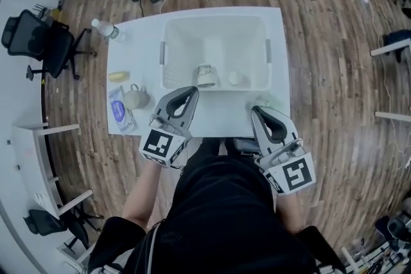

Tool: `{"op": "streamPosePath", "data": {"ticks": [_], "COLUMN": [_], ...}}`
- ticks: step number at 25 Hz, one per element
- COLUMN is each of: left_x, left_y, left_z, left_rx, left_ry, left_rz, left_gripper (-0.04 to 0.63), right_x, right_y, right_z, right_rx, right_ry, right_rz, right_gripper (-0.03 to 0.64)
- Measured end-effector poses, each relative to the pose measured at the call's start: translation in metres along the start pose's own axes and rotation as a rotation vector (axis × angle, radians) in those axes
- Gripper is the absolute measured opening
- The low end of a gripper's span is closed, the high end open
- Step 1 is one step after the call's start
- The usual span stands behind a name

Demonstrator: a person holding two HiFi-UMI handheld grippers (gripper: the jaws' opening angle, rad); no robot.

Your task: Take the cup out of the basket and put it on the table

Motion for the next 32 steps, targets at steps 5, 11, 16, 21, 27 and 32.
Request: {"op": "streamPosePath", "data": {"ticks": [5, 11, 16, 21, 27, 32], "left_x": [0.024, 0.043, 0.047, 0.049, 0.052, 0.043], "left_y": [0.009, 0.017, 0.03, 0.046, 0.072, 0.099], "left_z": [-0.027, -0.064, -0.095, -0.12, -0.152, -0.167], "left_rx": [0.073, 0.155, 0.233, 0.316, 0.499, 0.632], "left_ry": [0.121, 0.282, 0.469, 0.651, 0.787, 0.902], "left_rz": [-0.156, -0.319, -0.438, -0.524, -0.614, -0.578], "left_gripper": [0.028, 0.066, 0.129, 0.161, 0.218, 0.308], "right_x": [-0.004, -0.009, -0.011, -0.008, -0.006, -0.007], "right_y": [0.0, 0.001, 0.005, 0.005, 0.007, 0.008], "right_z": [0.01, 0.022, 0.025, 0.026, 0.027, 0.029], "right_rx": [-0.003, -0.002, 0.01, 0.016, 0.031, 0.033], "right_ry": [0.077, 0.168, 0.212, 0.238, 0.269, 0.297], "right_rz": [-0.008, -0.025, -0.036, -0.039, -0.052, -0.059], "right_gripper": [0.025, 0.025, 0.025, 0.025, 0.025, 0.025]}}
Point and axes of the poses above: the fingertips, and each gripper's own axes: z backward along the fingers, x to its left, y out of its underside, the point moved 7 cm from there along z, backward along the fingers, and after that the axes turned 9 degrees about -z, right-handed, at the moved point
